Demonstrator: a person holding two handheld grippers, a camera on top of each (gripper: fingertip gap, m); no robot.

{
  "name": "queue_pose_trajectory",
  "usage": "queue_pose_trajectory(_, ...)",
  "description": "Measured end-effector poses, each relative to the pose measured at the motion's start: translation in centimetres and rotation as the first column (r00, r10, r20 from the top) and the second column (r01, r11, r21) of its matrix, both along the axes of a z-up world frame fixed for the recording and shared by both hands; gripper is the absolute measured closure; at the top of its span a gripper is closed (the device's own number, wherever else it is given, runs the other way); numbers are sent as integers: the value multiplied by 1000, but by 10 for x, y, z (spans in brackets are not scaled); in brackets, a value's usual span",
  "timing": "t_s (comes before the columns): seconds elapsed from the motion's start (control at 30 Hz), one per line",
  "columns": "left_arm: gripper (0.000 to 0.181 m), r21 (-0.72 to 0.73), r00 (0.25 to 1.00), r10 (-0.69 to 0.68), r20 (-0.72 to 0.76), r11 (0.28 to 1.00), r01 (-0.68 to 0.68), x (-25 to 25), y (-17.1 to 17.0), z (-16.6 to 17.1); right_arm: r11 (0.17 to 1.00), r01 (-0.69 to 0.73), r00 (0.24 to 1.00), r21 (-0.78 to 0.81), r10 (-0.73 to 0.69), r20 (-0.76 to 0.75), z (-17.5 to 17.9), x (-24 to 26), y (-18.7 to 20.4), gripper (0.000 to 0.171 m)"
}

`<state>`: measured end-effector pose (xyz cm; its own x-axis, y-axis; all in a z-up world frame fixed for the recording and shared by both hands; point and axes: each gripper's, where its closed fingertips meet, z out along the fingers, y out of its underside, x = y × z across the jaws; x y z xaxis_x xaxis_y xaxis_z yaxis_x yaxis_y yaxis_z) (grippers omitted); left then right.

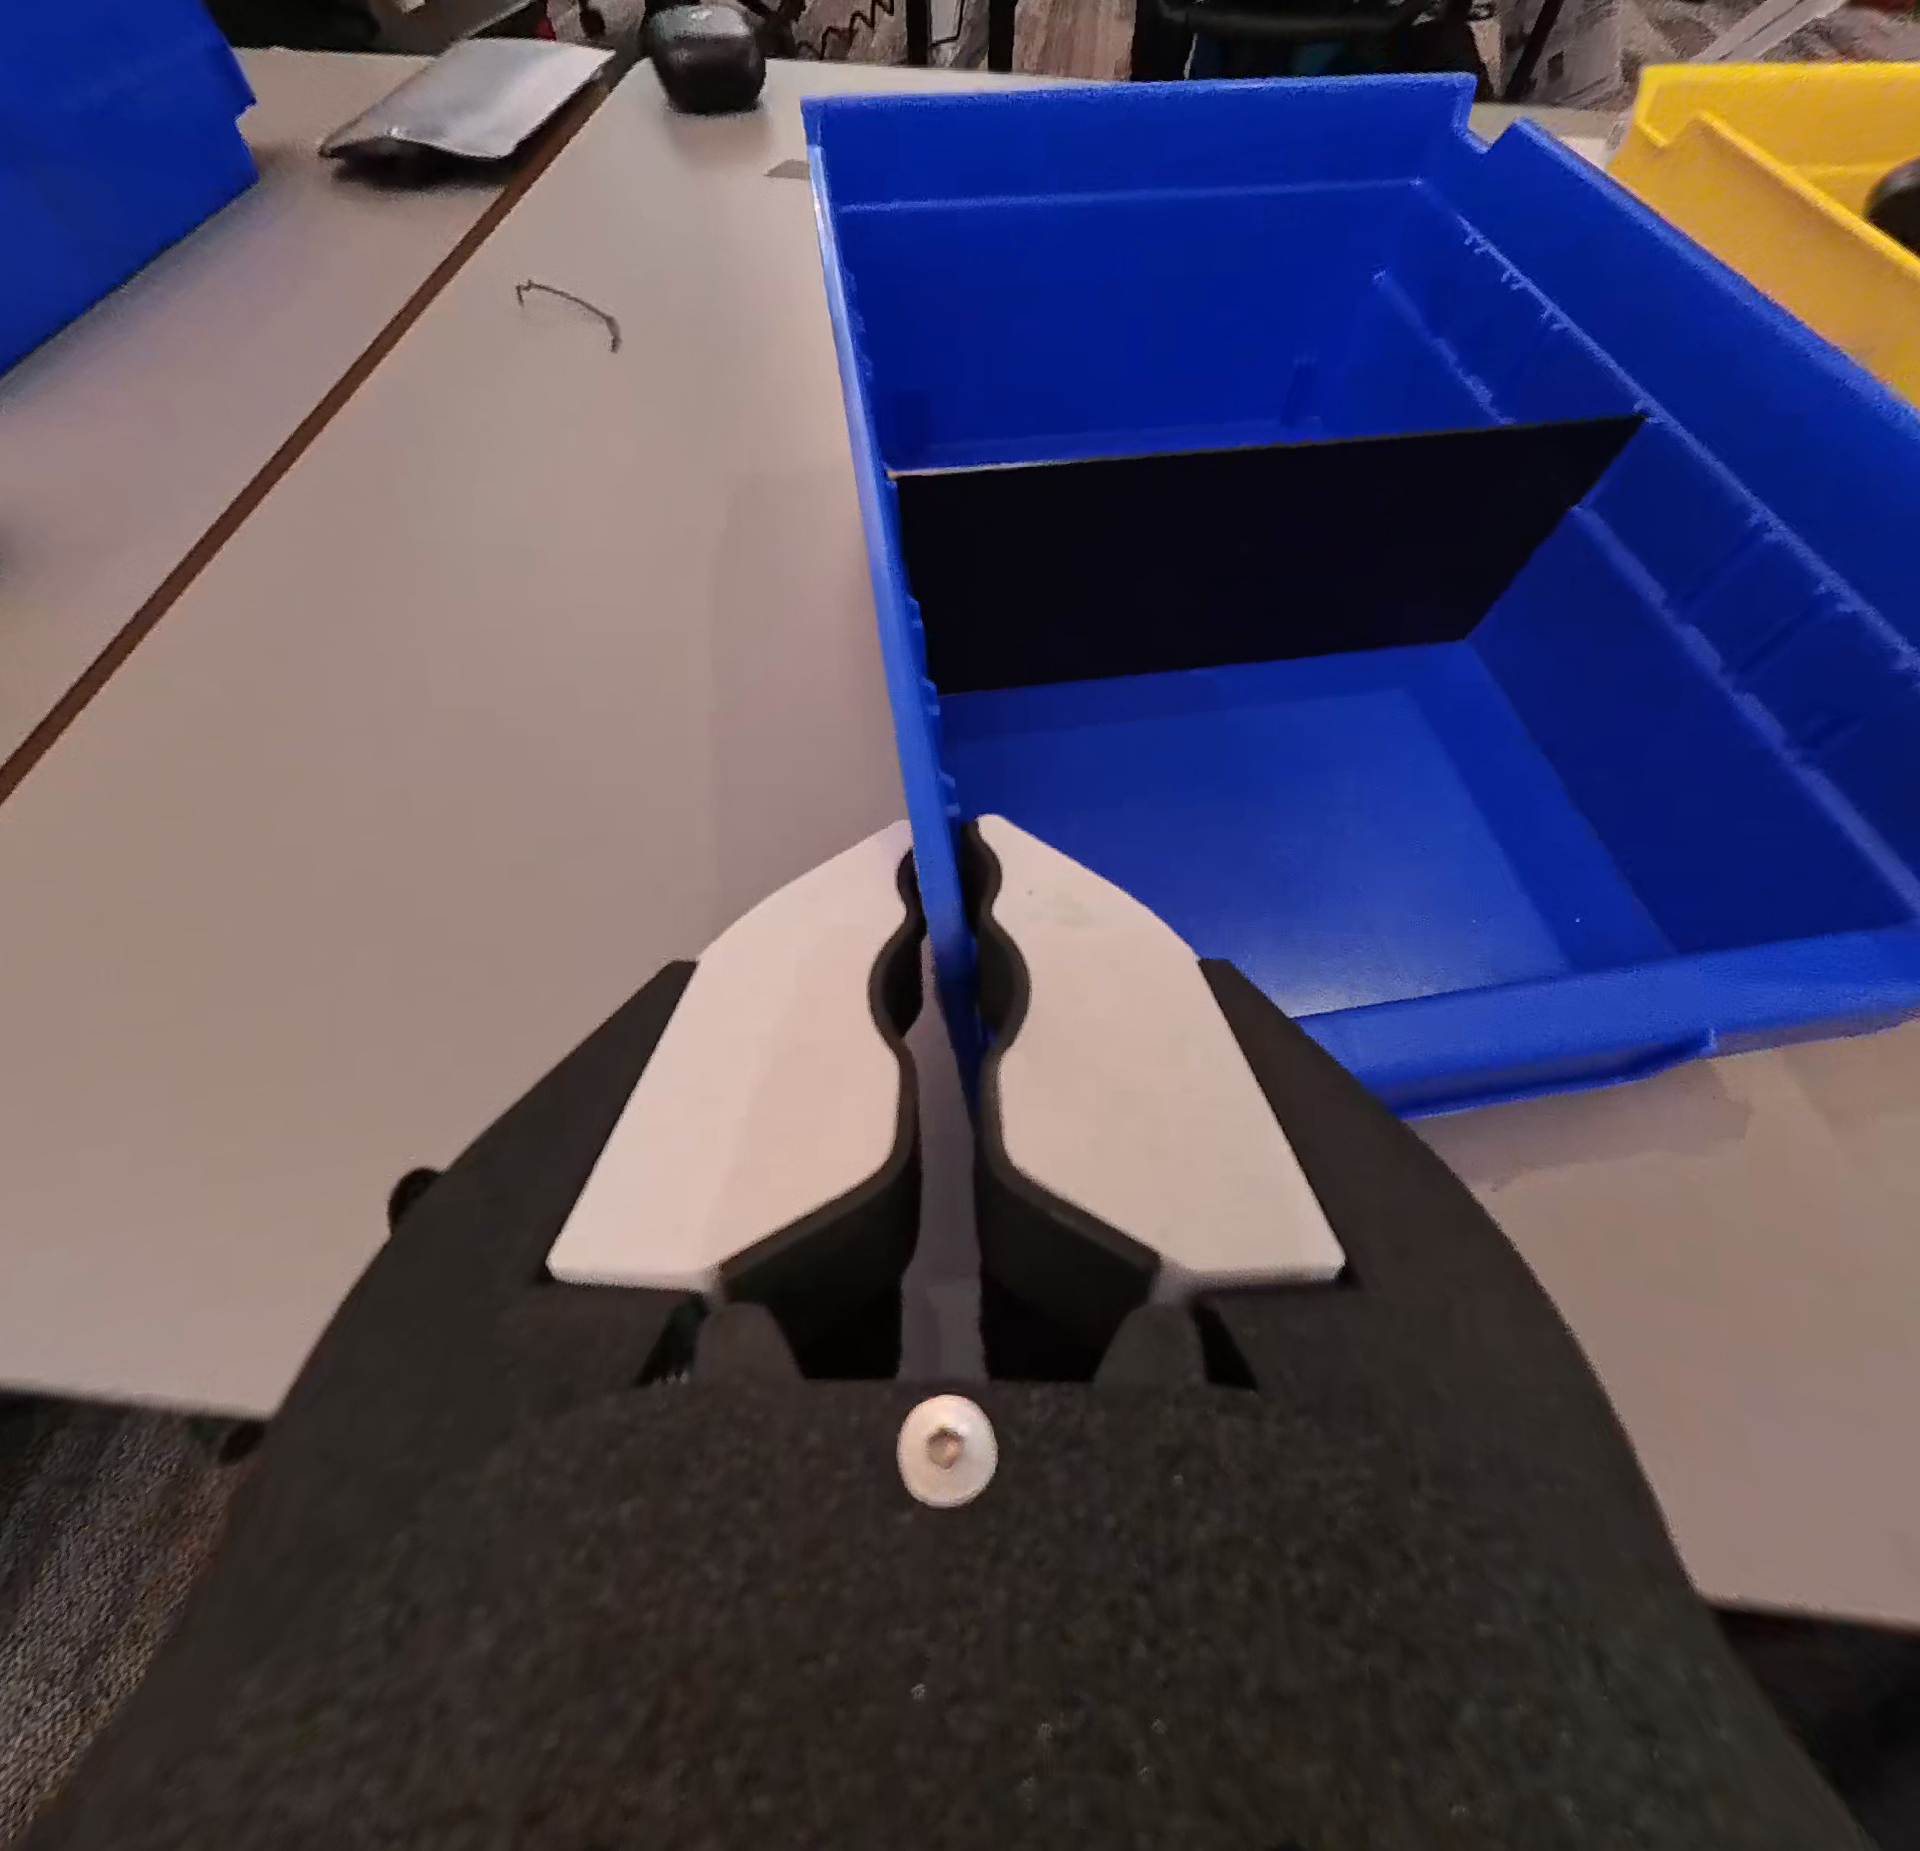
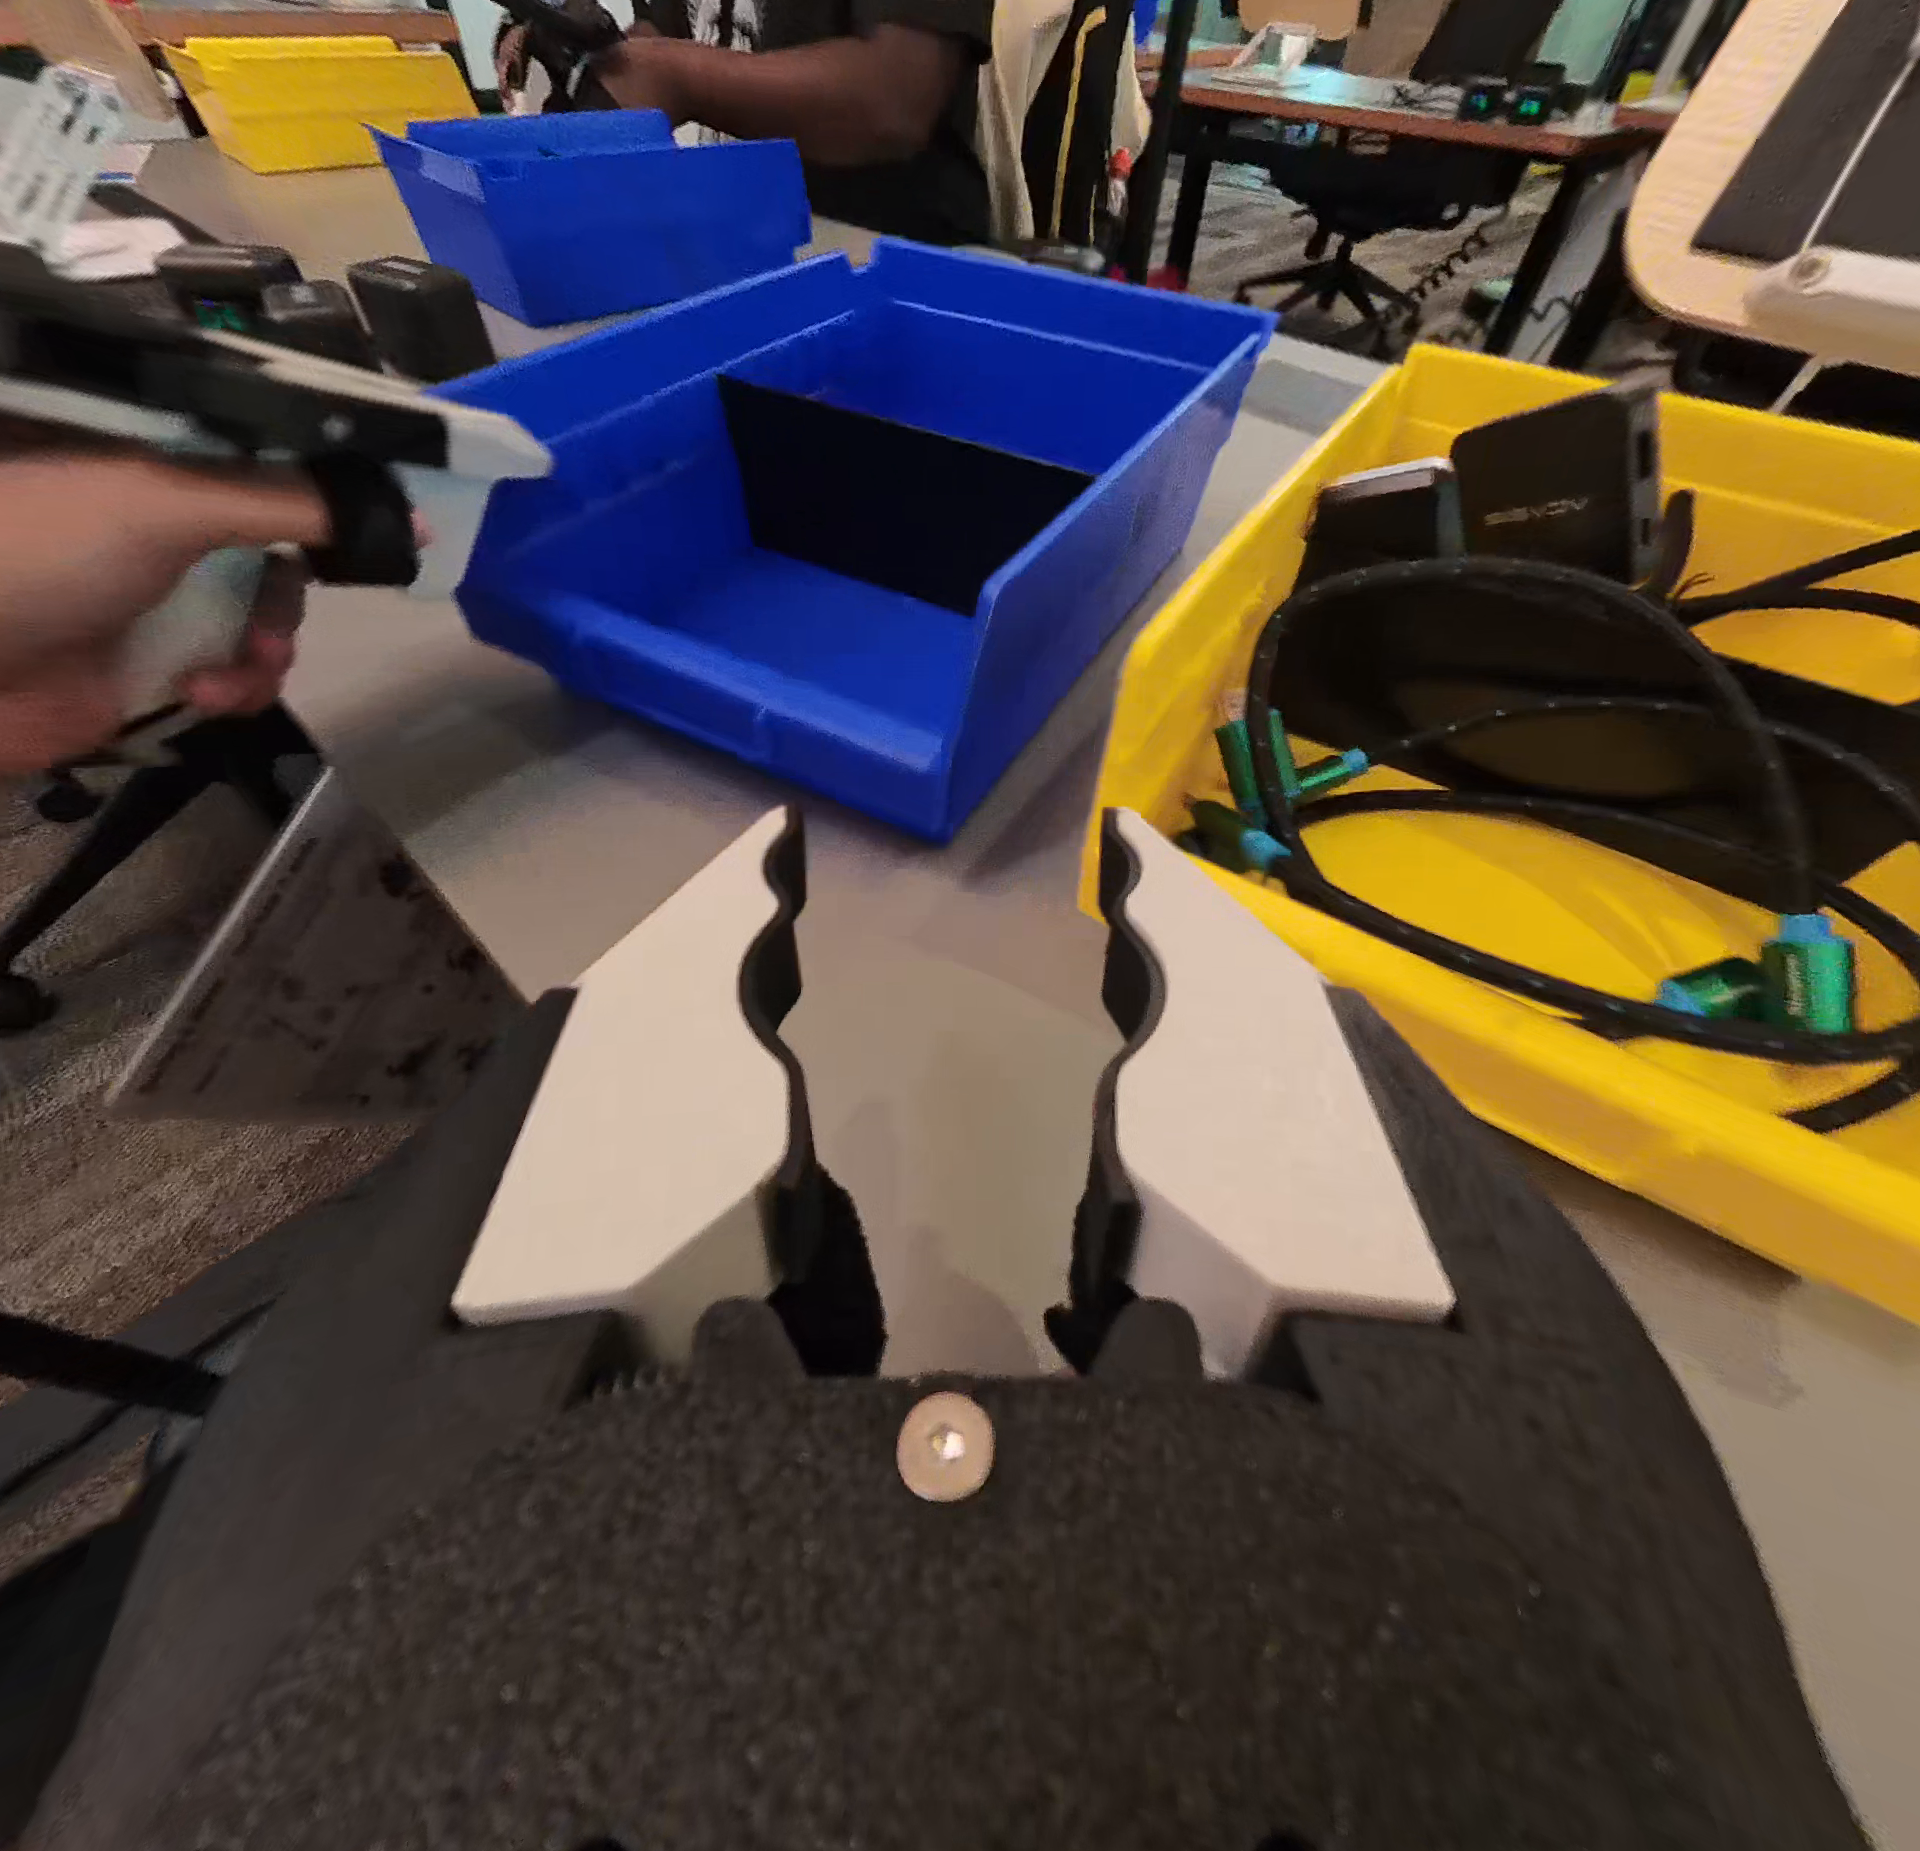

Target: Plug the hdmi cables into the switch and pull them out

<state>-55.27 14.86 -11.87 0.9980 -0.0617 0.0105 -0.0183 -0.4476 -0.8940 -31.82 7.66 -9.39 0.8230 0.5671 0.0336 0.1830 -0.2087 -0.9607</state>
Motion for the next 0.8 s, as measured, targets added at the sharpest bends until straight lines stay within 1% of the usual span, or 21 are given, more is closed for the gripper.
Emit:
queue_pose_trajectory(0.03,177,3,1000,3,-2,1000,-3,0,-10,0,1000,10,1000,-21,-10,-9,-2,-9,5,115)
queue_pose_trajectory(0.1,177,8,1000,6,-17,1000,-5,2,-28,0,998,30,999,-59,-31,-17,-8,-26,16,115)
queue_pose_trajectory(0.2,177,14,1000,5,-28,1000,-4,5,-49,0,996,33,999,-77,-30,45,-23,-46,30,118)
queue_pose_trajectory(0.23,177,13,1000,0,-22,1000,0,6,-54,-1,996,42,997,-81,-36,67,-29,-49,35,121)
queue_pose_trajectory(0.3,176,11,1000,0,-19,1000,1,7,-63,-1,993,96,991,-72,-89,95,-34,-48,43,145)
queue_pose_trajectory(0.37,177,0,997,44,-71,999,-44,2,-72,0,993,104,991,-58,-98,90,-32,-48,45,158)
queue_pose_trajectory(0.5,177,86,981,116,-157,991,-103,7,-95,23,990,88,996,-107,-85,34,-27,-48,41,166)
queue_pose_trajectory(0.57,177,150,974,160,-160,979,-136,10,-105,39,995,77,997,-63,-77,8,-12,-48,39,167)
queue_pose_trajectory(0.67,177,260,966,206,-155,952,-162,15,-109,73,995,81,997,66,-81,-1,30,-43,37,167)
queue_pose_trajectory(0.73,178,317,971,192,-143,938,-139,28,-101,102,986,102,995,134,-102,-7,63,-31,38,167)
queue_pose_trajectory(0.8,177,364,976,153,-153,927,-88,55,-86,133,971,146,989,192,-145,-20,96,-5,43,167)
